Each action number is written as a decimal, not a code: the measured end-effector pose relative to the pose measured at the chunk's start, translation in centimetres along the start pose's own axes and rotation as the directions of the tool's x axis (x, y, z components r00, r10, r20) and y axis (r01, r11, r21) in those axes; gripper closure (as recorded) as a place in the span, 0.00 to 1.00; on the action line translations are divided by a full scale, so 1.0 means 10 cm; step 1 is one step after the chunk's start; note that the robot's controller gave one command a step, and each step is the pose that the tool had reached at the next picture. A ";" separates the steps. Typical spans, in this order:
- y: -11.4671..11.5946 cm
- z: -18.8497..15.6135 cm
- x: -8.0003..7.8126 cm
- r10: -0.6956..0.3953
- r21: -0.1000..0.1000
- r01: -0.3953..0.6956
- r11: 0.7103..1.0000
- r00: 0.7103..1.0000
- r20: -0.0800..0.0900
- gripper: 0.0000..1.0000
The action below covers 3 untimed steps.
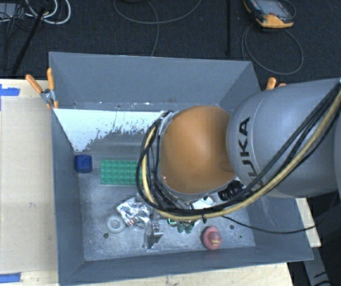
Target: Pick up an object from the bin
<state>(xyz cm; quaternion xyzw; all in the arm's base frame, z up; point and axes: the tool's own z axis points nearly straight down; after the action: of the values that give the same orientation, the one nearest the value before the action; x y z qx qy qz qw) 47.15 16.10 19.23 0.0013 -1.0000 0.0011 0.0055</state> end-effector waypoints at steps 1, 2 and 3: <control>-0.29 1.20 -0.74 -0.134 -0.003 0.135 0.991 0.991 0.011 0.00; -0.28 1.18 -0.74 -0.132 -0.002 0.133 0.991 0.991 0.009 0.00; -0.28 1.17 -0.75 -0.129 -0.002 0.129 0.992 0.992 0.010 0.00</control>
Offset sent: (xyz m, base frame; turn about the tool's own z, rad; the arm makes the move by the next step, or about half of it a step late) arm 0.0707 -0.0302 -0.1223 -0.1355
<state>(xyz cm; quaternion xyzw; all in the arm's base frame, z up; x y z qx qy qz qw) 54.49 13.33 7.50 0.0660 -0.9978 -0.0007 0.0005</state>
